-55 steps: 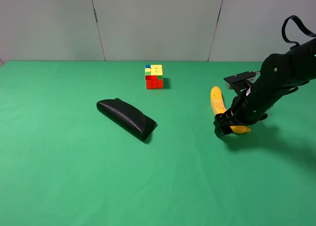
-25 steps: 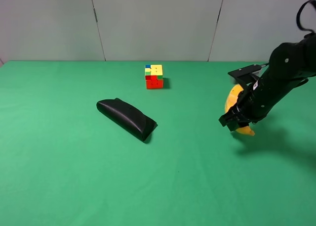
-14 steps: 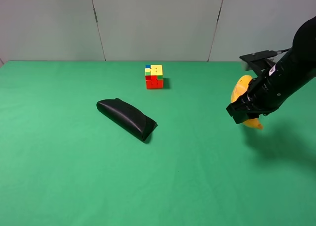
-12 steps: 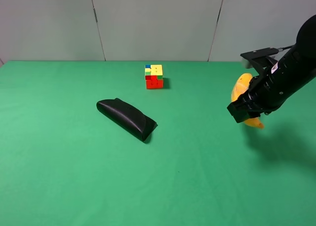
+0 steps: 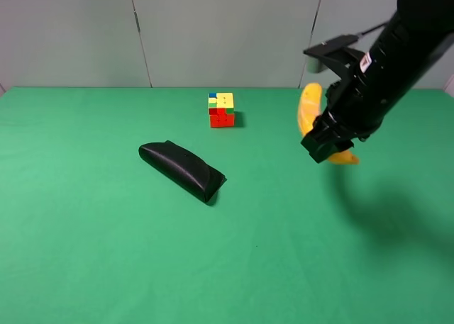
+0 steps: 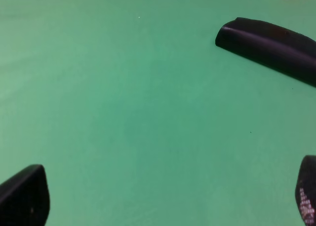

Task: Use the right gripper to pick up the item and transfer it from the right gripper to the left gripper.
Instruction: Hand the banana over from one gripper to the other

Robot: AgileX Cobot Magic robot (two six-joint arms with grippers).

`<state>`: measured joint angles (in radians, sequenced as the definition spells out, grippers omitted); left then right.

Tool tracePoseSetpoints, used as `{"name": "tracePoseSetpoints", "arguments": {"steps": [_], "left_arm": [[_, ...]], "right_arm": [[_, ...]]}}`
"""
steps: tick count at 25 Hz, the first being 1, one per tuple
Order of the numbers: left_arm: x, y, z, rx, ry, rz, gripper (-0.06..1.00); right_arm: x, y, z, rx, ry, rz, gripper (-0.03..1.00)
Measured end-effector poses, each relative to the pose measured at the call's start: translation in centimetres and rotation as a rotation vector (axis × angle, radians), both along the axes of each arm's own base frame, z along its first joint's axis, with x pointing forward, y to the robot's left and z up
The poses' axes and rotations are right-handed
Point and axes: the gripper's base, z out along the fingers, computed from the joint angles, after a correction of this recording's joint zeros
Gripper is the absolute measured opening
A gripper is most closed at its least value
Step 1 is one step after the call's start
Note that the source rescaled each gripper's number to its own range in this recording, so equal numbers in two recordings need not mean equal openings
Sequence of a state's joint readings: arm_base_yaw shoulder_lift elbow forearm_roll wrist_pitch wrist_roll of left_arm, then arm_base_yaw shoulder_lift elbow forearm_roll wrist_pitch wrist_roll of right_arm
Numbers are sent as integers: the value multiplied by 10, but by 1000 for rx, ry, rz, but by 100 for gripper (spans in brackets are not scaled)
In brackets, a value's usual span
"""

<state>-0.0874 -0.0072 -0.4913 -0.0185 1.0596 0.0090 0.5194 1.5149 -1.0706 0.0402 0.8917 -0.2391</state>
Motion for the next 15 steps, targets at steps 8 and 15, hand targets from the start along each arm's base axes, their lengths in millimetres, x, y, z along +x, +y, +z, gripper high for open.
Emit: {"name": "tracePoseSetpoints", "arguments": {"steps": [8, 15], "left_arm": [[0, 0, 0, 0, 0, 0, 100], [0, 0, 0, 0, 0, 0, 100]], "right_arm": [[-22, 38, 15, -58, -46, 220, 0], [-50, 70, 15, -66, -66, 397, 0]]}}
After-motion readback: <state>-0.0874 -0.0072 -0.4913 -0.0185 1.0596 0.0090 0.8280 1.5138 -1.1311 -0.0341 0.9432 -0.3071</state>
